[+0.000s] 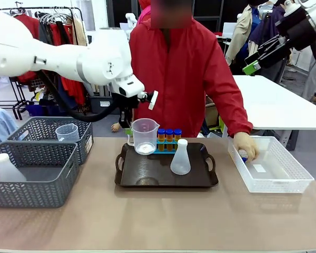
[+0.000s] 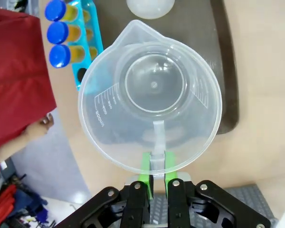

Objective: Prepare the laboratory tools.
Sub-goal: Pick up one Large Measuring Cup and place it on the Handle tray.

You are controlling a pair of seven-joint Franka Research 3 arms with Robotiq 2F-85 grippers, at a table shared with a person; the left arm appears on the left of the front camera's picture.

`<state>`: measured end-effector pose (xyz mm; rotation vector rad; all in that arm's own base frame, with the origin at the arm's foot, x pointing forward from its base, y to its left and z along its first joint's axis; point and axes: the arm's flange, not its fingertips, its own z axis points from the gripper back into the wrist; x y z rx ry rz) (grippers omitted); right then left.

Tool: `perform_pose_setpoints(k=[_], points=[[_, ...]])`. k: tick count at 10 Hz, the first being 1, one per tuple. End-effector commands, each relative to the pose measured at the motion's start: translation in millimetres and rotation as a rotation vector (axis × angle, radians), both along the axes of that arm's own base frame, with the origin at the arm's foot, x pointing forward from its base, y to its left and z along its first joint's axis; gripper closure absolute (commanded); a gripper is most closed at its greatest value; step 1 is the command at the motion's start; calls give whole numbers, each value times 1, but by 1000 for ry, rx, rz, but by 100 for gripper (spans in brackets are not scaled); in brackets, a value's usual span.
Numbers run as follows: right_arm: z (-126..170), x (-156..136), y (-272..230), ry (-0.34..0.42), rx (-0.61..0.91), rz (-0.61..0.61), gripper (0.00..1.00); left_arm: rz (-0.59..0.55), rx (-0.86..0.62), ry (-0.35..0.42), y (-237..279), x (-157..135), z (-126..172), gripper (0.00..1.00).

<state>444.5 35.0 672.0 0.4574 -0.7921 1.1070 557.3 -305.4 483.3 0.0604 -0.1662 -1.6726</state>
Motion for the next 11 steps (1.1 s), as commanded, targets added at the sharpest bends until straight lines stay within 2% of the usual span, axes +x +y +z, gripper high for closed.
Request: perform_pose_setpoints(k=[1, 6, 11], points=[[1, 0, 1, -1, 14, 5, 0, -30, 34, -21, 1, 5, -20, 100], [1, 0, 1, -1, 14, 5, 0, -73, 47, 51, -10, 19, -62, 100], [1, 0, 1, -1, 14, 5, 0, -69, 60, 84, -13, 25, -70, 100]])
